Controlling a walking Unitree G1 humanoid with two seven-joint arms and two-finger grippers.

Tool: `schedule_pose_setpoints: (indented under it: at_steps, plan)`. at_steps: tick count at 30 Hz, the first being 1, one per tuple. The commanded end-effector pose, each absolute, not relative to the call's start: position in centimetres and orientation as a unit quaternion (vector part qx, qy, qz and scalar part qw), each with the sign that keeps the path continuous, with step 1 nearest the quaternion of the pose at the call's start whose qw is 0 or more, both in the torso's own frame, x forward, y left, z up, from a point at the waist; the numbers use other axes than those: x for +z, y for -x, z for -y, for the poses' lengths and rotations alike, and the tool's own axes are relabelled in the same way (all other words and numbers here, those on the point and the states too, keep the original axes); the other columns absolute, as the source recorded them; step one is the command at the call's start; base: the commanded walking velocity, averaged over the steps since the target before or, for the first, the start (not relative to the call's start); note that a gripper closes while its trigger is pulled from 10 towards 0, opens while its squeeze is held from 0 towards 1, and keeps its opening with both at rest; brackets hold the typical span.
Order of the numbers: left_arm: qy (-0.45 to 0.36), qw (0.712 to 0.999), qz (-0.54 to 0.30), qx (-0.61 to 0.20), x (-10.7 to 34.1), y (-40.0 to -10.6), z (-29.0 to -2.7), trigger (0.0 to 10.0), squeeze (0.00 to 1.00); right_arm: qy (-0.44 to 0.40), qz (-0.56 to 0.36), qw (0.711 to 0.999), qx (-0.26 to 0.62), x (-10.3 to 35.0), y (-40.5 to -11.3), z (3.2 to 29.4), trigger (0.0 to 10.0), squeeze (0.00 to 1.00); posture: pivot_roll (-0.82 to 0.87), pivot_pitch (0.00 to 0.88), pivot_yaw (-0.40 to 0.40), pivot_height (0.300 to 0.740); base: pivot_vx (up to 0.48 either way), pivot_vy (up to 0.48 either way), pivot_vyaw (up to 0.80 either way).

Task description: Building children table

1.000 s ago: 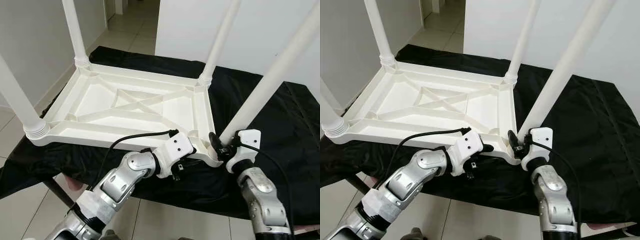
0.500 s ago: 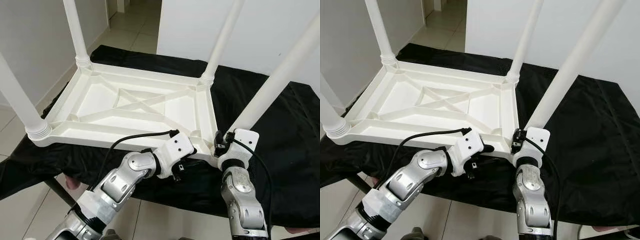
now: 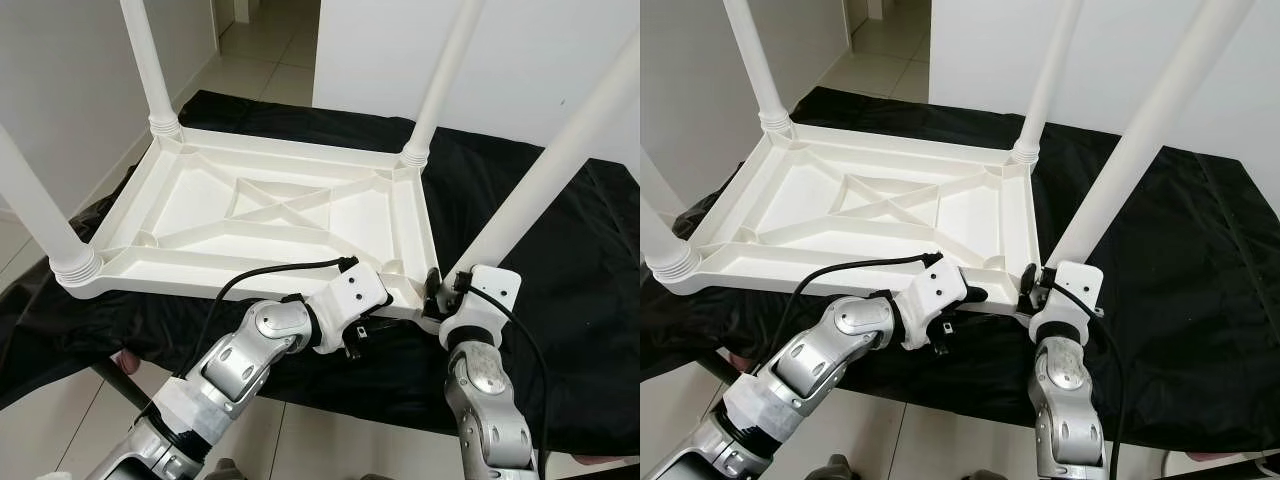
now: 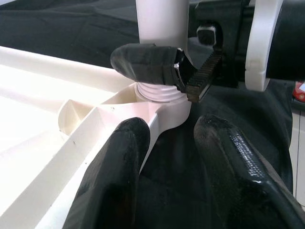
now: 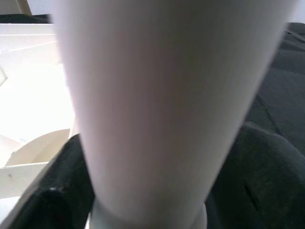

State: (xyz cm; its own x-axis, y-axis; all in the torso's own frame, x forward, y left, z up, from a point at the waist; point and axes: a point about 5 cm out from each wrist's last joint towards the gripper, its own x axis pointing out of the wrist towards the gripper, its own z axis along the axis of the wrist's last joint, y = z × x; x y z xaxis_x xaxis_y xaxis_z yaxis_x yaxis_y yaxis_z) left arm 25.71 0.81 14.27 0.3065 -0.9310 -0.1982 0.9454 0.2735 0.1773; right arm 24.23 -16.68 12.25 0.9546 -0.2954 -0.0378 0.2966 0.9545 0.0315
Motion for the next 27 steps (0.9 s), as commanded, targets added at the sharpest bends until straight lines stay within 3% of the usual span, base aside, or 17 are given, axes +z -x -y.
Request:
schedule_pose_setpoints:
  at_steps: [1,8,9,11,12,15,27]
  plan:
    - [-0.133,0.770,-0.031,-0.623,14.2,-25.5,-0.5,10.0,0.00,-0.018,-0.032,0.986,-0.160,11.4,-23.9,17.0,10.0,1.00,0.03,0.000,-0.043,0.740,0.000,0.000,0.00]
    - [-0.129,0.772,-0.026,-0.622,14.4,-25.7,-0.1,10.0,0.00,-0.002,-0.027,0.991,-0.135,11.0,-24.0,17.3,10.0,1.00,0.03,0.000,-0.043,0.740,0.000,0.000,0.00]
    - [-0.128,0.772,-0.025,-0.622,14.4,-25.7,-0.1,10.0,0.00,-0.001,-0.025,0.992,-0.127,10.9,-24.0,17.6,10.0,0.95,0.03,0.000,-0.044,0.740,0.000,0.000,0.00]
    - [-0.128,0.772,-0.025,-0.622,14.4,-25.7,-0.1,10.0,0.00,-0.001,-0.025,0.992,-0.127,10.9,-24.0,17.6,10.0,0.95,0.03,0.000,-0.044,0.740,0.000,0.000,0.00]
    - [-0.130,0.773,-0.024,-0.620,14.4,-25.8,-0.1,10.0,0.00,-0.002,-0.023,0.994,-0.105,10.7,-23.9,17.9,10.0,0.00,0.03,0.000,-0.040,0.740,0.000,0.000,0.00]
    - [-0.130,0.773,-0.024,-0.620,14.4,-25.8,-0.1,10.0,0.00,-0.002,-0.023,0.994,-0.105,10.7,-23.9,17.9,10.0,0.00,0.03,0.000,-0.040,0.740,0.000,0.000,0.00]
    - [-0.128,0.789,-0.021,-0.601,13.9,-25.8,-0.7,10.0,0.00,0.022,0.008,0.998,0.061,11.3,-25.1,18.8,10.0,0.00,0.03,0.000,-0.046,0.740,0.000,0.000,0.00]
